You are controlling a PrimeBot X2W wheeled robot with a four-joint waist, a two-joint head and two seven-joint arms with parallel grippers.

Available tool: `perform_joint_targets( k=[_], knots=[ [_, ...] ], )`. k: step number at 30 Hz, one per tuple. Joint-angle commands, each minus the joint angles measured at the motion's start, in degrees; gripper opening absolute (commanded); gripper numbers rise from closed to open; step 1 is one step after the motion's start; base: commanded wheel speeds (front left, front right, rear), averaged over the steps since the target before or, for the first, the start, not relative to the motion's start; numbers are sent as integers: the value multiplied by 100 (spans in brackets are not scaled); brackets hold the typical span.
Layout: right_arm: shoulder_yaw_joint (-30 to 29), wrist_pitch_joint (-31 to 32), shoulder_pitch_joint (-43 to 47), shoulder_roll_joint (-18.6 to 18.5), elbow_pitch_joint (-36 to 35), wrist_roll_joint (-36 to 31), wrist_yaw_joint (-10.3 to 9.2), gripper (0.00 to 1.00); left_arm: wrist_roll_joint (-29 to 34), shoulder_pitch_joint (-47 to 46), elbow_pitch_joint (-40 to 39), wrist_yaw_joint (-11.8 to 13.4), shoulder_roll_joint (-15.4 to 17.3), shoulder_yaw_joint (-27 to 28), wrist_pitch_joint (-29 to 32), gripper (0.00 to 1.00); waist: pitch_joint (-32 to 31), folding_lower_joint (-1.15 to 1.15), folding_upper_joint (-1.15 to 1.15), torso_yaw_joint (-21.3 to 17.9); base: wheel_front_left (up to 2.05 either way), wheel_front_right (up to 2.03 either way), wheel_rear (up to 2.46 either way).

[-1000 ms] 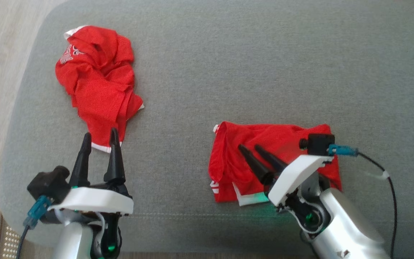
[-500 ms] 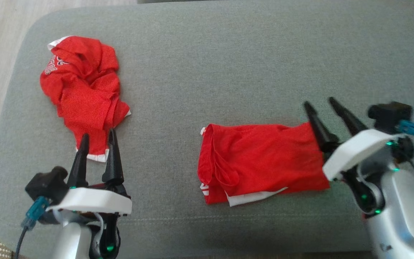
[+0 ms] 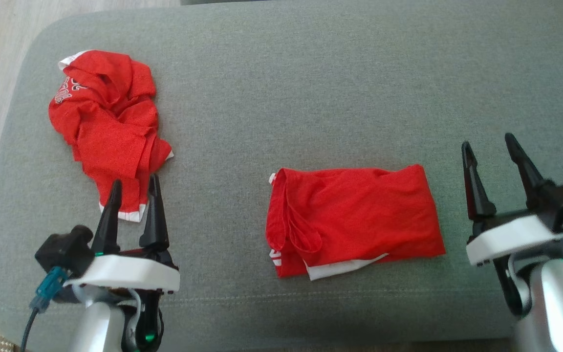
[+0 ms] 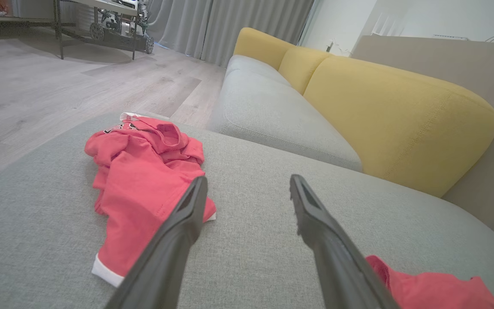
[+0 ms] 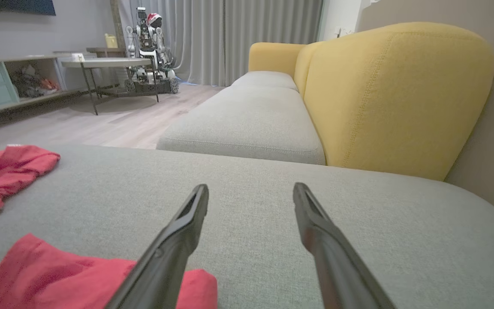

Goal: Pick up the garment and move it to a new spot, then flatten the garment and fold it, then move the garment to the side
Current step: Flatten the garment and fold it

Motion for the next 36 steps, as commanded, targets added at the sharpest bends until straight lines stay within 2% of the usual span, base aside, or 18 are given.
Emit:
perform_joint_targets(
  k=[1, 7, 17, 18, 19, 27, 31, 36],
  knots=[
    [83, -92, -63, 24, -169, -91, -1, 100, 21, -166, -193, -13, 23, 208, -69, 100, -2, 0, 0, 2, 0, 0, 0],
    [0, -389, 71, 153, -36, -481, -1, 100, 15, -65, -173, -4, 23, 214, -69, 100, -17, 0, 0, 27, 0, 0, 0],
    [68, -448, 64, 205, 173, -351, -1, 100, -26, -50, -177, 37, 23, 154, -69, 100, -1, 0, 0, 116, 0, 0, 0],
    [177, -449, 72, 207, 199, -303, -1, 43, -29, -59, -179, 39, 23, 153, -69, 100, 17, 0, 0, 138, 0, 0, 0],
    [286, -450, 79, 207, 217, -302, -1, 0, -33, -70, -182, 41, 23, 150, -69, 100, 38, 0, 0, 161, 0, 0, 0],
    [1216, -454, 105, 209, 598, -197, -1, 0, -94, -161, -181, 44, 23, 96, -69, 100, 219, 0, 0, 436, 0, 0, 0],
    [1761, -449, 12, 198, 1076, -9, -1, 0, -125, -211, -170, 49, 23, 55, -69, 100, 290, 0, 0, 597, 0, 0, 0],
    [2151, -430, -193, 177, 1807, 103, -1, 0, -116, -269, -259, 57, 23, 85, -69, 100, 341, 0, 0, 793, 0, 0, 0]
  ],
)
